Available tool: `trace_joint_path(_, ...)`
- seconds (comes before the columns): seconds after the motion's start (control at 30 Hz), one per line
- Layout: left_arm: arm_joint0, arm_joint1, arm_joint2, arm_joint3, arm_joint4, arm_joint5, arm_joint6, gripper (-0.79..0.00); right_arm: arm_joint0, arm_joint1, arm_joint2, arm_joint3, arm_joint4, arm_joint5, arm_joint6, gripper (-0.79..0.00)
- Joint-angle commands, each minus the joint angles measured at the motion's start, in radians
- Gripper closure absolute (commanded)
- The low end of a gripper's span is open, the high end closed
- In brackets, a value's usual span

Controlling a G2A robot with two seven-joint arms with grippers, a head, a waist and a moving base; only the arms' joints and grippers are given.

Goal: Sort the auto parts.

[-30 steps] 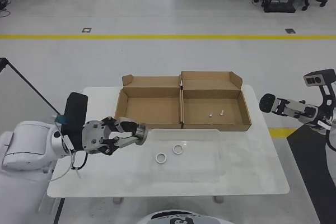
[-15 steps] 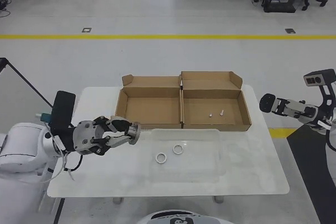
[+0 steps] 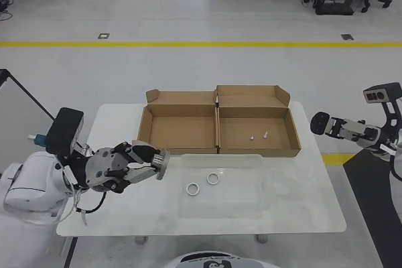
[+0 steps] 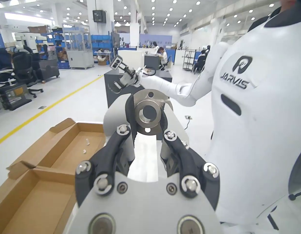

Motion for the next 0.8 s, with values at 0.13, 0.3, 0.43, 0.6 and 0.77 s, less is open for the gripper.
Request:
trace_joint_path(0.13, 0.015, 0.002, 0.036, 0.003, -0.221, -0.003, 0.049, 0.000, 0.000, 0.000, 0.000, 0.000, 0.000, 0.000, 0.000, -0.785)
trace_joint_path(0.3, 0.028, 0.004, 0.034, 0.010, -0.371, -0.009, 0.053, 0.000, 0.000, 0.000, 0.000, 0.000, 0.000, 0.000, 0.000, -0.785)
trace_joint_path(0.43, 0.047, 0.003, 0.027, 0.007, -0.468, -0.014, 0.056, 0.000, 0.000, 0.000, 0.000, 0.000, 0.000, 0.000, 0.000, -0.785)
trace_joint_path(0.6, 0.072, 0.001, 0.016, -0.002, -0.593, -0.013, 0.051, 0.000, 0.000, 0.000, 0.000, 0.000, 0.000, 0.000, 0.000, -0.785)
trace_joint_path(0.77, 0.086, -0.002, -0.004, -0.011, -0.667, -0.012, 0.017, 0.000, 0.000, 0.000, 0.000, 0.000, 0.000, 0.000, 0.000, -0.785)
